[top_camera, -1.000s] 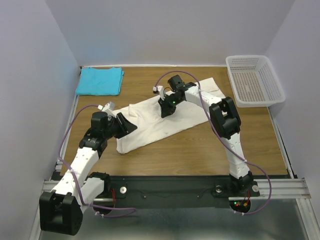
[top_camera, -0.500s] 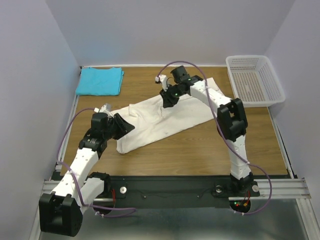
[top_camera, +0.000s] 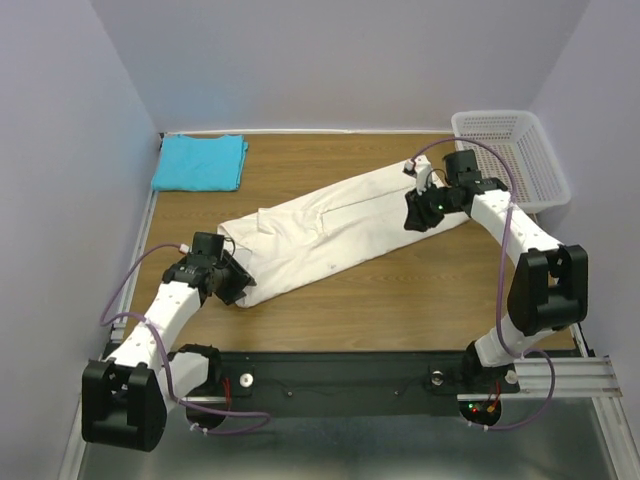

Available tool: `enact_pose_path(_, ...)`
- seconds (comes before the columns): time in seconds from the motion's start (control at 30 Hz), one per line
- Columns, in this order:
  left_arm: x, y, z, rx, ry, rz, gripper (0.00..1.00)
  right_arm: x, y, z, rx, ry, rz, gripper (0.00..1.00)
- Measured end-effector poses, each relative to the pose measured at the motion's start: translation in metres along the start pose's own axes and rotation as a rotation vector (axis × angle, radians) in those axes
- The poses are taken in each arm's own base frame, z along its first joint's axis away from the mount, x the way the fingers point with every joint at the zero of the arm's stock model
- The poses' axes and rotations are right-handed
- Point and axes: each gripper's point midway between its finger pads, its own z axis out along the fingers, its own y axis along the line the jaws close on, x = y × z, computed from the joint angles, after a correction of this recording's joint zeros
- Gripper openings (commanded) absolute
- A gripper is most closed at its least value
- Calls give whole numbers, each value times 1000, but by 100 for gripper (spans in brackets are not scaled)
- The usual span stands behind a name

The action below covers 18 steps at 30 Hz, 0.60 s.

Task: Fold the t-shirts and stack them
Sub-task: Fold the tshirt

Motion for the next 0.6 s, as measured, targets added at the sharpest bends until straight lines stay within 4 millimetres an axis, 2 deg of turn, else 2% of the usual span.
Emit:
enact_pose_path(0.13,-8,9,-4,-80,-29,-1,51,36,-5,-1,-3,47,83,38)
enact_pose_path(0.27,-17,15,-5,-142,-53,20,52,48,-11,-16,33,31,116,38)
enact_pose_path(0.4,-14,30,3,-217,-23,55,52,50,-26,-34,97,-11,143,38)
enact_pose_path(0.6,-8,41,13,-278,37,111,47,78,-52,-48,183,-8,246,39)
